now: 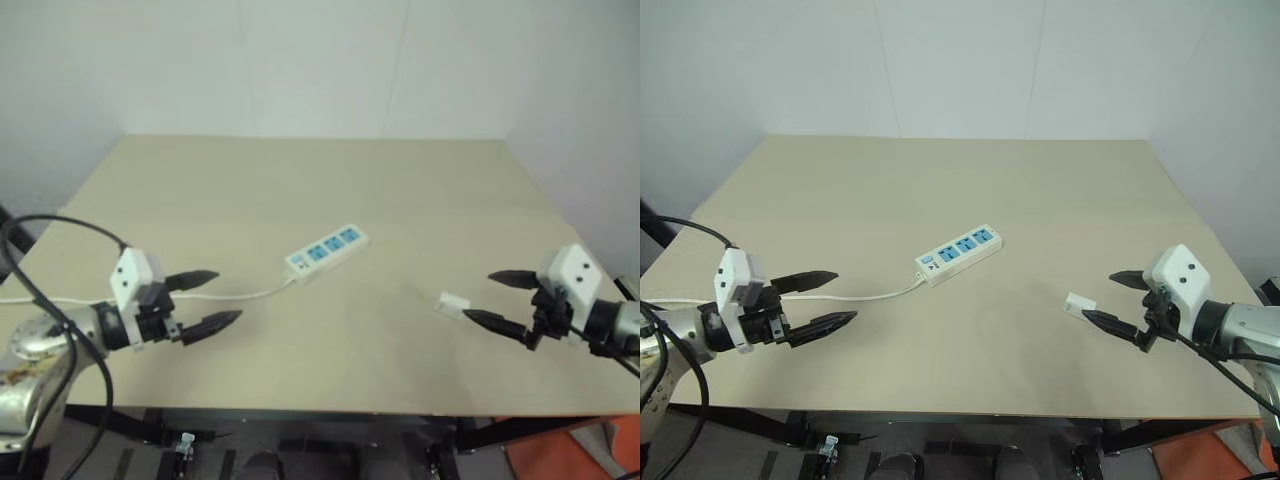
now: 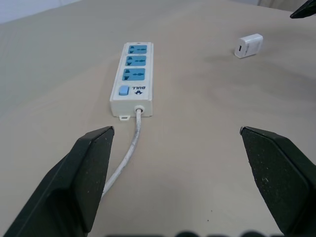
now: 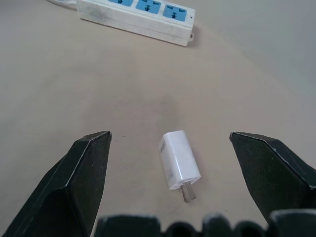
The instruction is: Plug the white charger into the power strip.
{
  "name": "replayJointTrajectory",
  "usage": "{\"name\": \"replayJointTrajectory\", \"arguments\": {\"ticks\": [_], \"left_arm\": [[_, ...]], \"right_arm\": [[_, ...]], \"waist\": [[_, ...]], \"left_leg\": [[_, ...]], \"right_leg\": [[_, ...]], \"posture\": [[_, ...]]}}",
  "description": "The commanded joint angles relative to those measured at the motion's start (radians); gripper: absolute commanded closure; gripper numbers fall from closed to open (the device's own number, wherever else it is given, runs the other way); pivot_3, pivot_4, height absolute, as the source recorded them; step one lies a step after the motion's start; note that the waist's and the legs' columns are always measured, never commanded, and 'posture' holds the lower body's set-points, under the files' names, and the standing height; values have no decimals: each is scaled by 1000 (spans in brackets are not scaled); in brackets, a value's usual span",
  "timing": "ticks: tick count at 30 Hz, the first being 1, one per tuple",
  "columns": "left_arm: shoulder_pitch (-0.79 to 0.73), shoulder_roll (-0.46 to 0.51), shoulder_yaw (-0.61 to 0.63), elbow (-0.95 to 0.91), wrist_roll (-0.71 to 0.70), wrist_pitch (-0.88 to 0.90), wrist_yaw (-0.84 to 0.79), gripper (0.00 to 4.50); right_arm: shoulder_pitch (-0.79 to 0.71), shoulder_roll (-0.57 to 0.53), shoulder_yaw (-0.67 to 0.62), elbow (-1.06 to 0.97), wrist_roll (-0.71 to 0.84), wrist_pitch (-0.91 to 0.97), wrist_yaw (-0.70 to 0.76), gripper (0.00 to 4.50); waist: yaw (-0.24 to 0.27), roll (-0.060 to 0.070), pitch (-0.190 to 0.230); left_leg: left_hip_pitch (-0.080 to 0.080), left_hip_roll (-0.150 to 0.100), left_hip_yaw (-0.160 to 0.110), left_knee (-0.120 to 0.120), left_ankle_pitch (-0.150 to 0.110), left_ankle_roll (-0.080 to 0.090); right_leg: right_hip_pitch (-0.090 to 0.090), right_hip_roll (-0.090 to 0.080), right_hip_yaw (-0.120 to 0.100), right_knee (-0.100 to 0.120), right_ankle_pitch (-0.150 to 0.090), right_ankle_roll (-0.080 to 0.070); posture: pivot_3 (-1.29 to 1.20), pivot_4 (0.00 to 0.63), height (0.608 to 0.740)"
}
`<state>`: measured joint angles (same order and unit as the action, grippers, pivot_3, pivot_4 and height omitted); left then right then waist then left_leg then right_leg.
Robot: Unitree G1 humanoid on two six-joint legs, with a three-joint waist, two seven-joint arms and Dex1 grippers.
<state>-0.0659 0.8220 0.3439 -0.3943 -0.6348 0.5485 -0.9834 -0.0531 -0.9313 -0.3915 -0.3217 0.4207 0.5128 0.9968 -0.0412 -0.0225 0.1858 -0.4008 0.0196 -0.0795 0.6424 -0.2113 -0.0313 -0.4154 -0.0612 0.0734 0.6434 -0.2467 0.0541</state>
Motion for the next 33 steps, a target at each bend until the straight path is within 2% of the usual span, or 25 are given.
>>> {"name": "replayJointTrajectory", "arguments": {"ticks": [1,13,16,19,22,25,26,30,33], "left_arm": [[-14,7,1,-4,-18,0,0,44],[-20,-4,-25,17,-5,-16,0,44],[-64,-13,-97,63,76,-44,34,44],[-212,-73,-267,187,229,-56,127,44],[-338,-164,-368,331,321,-86,180,44],[-450,-258,-460,542,399,-176,156,44],[-481,-281,-486,608,422,-198,143,44],[-560,-326,-577,782,514,-226,113,44],[-578,-353,-611,870,567,-230,132,645]], "right_arm": [[4,-15,-35,-36,23,8,-11,0],[-14,-16,-27,-39,33,16,-22,0],[-28,-15,-26,-47,48,22,-26,0],[-50,-14,-6,-49,49,21,-37,0],[-68,-13,9,-58,44,23,-49,0],[-78,-15,3,-85,61,37,-59,0],[-76,-17,0,-94,66,39,-58,0],[-70,-21,-4,-110,69,43,-53,0],[-70,-29,-8,-115,73,46,-50,0]], "waist": [[-1,0,0],[0,0,0],[0,0,0],[10,0,0],[17,-1,0],[23,-1,0],[23,-1,0],[18,-2,0],[23,-1,-1]], "left_leg": [[0,0,0,0,0,0],[1,0,0,0,0,0],[2,0,0,0,0,0],[6,-1,0,0,0,0],[10,-1,0,1,0,0],[9,-1,0,0,0,0],[9,-1,0,1,0,0],[8,-1,-1,0,0,1],[10,-2,-1,1,0,1]], "right_leg": [[0,0,0,0,0,0],[0,0,0,1,0,0],[2,0,0,1,0,0],[7,0,0,0,0,0],[13,0,0,-3,0,2],[11,0,0,-3,1,1],[11,0,0,-2,4,-4],[10,0,0,-2,4,-5],[13,0,0,-1,2,0]], "posture": [[0,150,740],[0,150,740],[0,150,740],[0,150,740],[0,150,740],[0,150,740],[0,150,740],[0,150,740],[0,150,740]]}}
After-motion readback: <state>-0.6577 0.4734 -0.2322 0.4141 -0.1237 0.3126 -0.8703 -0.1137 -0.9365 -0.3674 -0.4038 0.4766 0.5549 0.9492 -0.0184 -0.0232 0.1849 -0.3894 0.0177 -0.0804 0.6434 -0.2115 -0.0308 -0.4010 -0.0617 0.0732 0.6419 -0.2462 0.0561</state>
